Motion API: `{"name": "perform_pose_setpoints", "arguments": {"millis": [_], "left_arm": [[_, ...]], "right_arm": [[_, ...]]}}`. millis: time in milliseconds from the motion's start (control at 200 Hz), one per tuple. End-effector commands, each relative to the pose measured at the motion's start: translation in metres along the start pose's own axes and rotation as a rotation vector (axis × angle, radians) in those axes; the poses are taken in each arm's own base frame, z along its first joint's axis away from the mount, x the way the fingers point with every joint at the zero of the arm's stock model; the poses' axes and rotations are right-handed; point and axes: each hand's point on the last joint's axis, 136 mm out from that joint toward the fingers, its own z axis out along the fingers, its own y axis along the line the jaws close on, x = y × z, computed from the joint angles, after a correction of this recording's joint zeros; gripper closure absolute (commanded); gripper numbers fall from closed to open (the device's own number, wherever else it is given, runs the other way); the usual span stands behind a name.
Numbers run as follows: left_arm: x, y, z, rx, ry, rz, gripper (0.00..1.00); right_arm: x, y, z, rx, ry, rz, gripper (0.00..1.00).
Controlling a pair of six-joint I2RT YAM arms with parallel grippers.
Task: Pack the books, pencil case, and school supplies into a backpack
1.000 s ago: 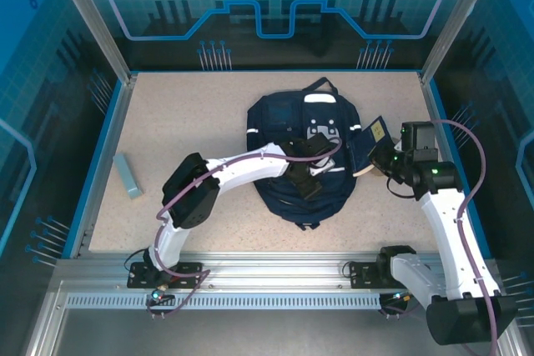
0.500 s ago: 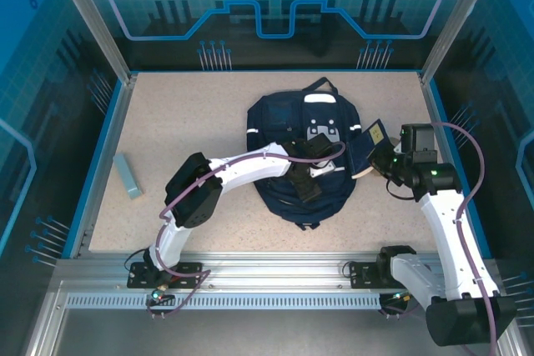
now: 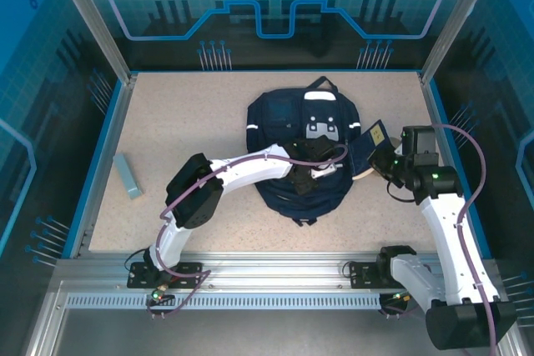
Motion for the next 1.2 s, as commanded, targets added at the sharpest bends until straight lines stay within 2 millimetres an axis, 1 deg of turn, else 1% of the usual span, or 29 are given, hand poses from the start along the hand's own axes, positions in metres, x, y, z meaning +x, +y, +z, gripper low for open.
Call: {"name": "perform_pose_setpoints", "arguments": {"millis": [0,120,200,300,385,415,480,550,645,725,830,895,950,1081,1091,1116,1196], "left_arm": [[-0.029,0.030,-0.044,-0.112,-0.148,-0.047,0.77],[-0.051,0.049,-0.091,-0.192,-0.295,-0.113,0.87],[-0.063,0.066,-0.122,-0.267,-0.393,-0.168,0.91],[-0.071,0.090,-0.153,-0.382,-0.481,-0.230,0.93],[-0.071,0.120,-0.178,-0.520,-0.521,-0.308,0.96],[-0.071,0.127,-0.185,-0.542,-0.531,-0.329,0.96],[-0.074,0.134,-0.193,-0.539,-0.555,-0.361,0.97],[-0.082,0.134,-0.197,-0.518,-0.589,-0.376,0.98],[-0.088,0.132,-0.193,-0.495,-0.594,-0.403,1.00],[-0.090,0.135,-0.189,-0.506,-0.586,-0.430,1.00],[-0.093,0.137,-0.190,-0.509,-0.593,-0.462,1.00],[-0.096,0.136,-0.191,-0.493,-0.604,-0.459,1.00],[-0.099,0.133,-0.193,-0.475,-0.617,-0.461,1.00],[-0.101,0.130,-0.201,-0.443,-0.642,-0.465,1.00],[-0.101,0.130,-0.202,-0.441,-0.644,-0.467,1.00],[-0.101,0.129,-0.205,-0.436,-0.649,-0.468,1.00],[-0.100,0.129,-0.213,-0.419,-0.668,-0.482,1.00]], "right_arm": [[-0.009,-0.001,-0.013,0.005,-0.049,0.002,0.86],[-0.009,-0.004,-0.022,0.020,-0.066,-0.004,0.86],[-0.006,-0.008,-0.026,0.031,-0.069,0.001,0.86],[-0.003,-0.012,-0.032,0.043,-0.071,0.007,0.86],[0.000,-0.014,-0.039,0.049,-0.069,0.000,0.87],[0.001,-0.015,-0.041,0.053,-0.066,-0.007,0.87],[0.003,-0.015,-0.046,0.059,-0.060,-0.024,0.87],[0.007,-0.016,-0.049,0.059,-0.042,-0.024,0.88],[0.012,-0.018,-0.054,0.059,-0.038,-0.017,0.88],[0.014,-0.019,-0.057,0.053,-0.044,-0.005,0.89],[0.019,-0.021,-0.057,0.051,-0.033,0.006,0.90],[0.022,-0.018,-0.053,0.030,-0.014,0.005,0.90],[0.025,-0.006,-0.047,-0.042,0.012,-0.001,0.90],[0.037,0.046,-0.029,-0.339,0.144,0.026,0.90],[0.041,0.046,-0.023,-0.348,0.162,0.033,0.90],[0.044,0.053,-0.018,-0.396,0.189,0.049,0.90],[0.043,0.074,-0.006,-0.527,0.221,0.074,0.90]]}}
